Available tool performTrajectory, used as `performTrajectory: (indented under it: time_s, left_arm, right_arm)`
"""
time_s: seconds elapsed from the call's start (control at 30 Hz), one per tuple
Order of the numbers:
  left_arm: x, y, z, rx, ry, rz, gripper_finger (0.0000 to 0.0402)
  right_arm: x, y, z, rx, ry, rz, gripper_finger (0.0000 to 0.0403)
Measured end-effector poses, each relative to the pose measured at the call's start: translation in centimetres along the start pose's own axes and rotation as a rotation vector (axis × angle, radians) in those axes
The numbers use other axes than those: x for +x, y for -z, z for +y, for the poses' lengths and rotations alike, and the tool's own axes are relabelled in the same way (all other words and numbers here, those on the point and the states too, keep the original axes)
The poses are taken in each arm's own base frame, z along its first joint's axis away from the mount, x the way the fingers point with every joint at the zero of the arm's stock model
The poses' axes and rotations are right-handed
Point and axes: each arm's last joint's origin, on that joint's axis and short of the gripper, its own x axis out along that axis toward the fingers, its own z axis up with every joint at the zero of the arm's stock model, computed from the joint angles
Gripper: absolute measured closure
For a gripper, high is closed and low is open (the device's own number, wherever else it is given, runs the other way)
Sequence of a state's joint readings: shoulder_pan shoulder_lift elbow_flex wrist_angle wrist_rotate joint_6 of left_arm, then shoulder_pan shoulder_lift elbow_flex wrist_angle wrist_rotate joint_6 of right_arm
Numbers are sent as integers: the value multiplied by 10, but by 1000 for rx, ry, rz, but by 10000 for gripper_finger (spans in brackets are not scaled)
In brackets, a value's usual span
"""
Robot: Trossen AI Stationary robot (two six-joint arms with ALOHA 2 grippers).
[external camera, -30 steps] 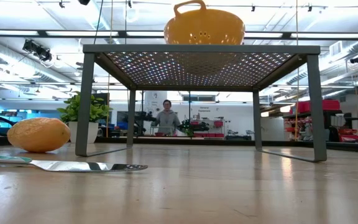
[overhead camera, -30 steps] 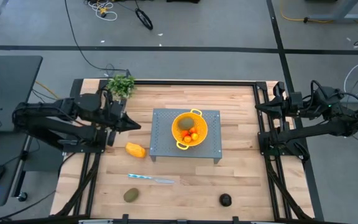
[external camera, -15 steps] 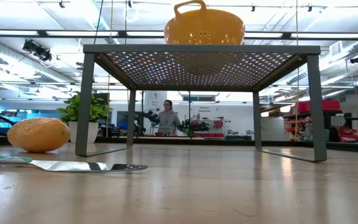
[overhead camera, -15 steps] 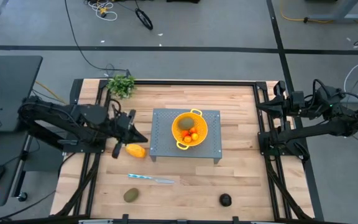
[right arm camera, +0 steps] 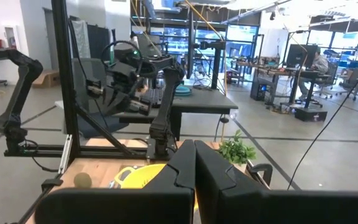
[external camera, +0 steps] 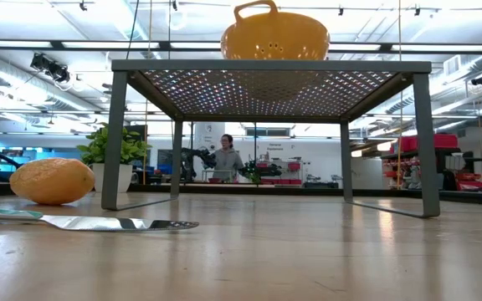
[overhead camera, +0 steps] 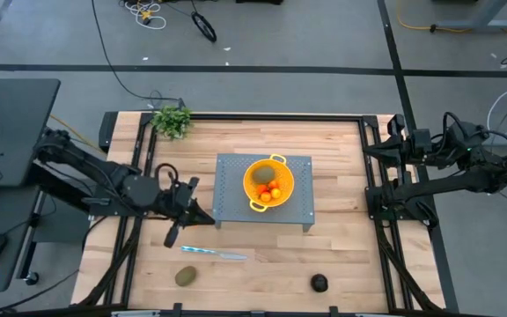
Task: Pick & Place Fruit
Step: Put the kiwi into the strainer bowl on the shelf
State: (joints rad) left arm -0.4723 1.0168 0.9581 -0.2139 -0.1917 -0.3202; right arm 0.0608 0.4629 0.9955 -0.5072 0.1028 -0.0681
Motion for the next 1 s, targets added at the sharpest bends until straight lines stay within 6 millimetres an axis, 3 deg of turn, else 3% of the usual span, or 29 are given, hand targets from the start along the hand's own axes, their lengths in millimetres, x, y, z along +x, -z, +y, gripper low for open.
performTrajectory:
  time_s: [0.27, 0.63, 1.0]
  left_arm:
    - [3, 10, -21, -48, 72, 43, 400]
    - [34, 45, -48, -96, 141, 236, 400]
    - [47, 66, -58, -110, 283, 421, 400]
  right_arm:
    - [0, 0, 0, 0, 4, 0, 401]
    - [0, 1, -1, -1, 35, 10, 401]
    - [0, 1, -1, -1, 52, 8, 401]
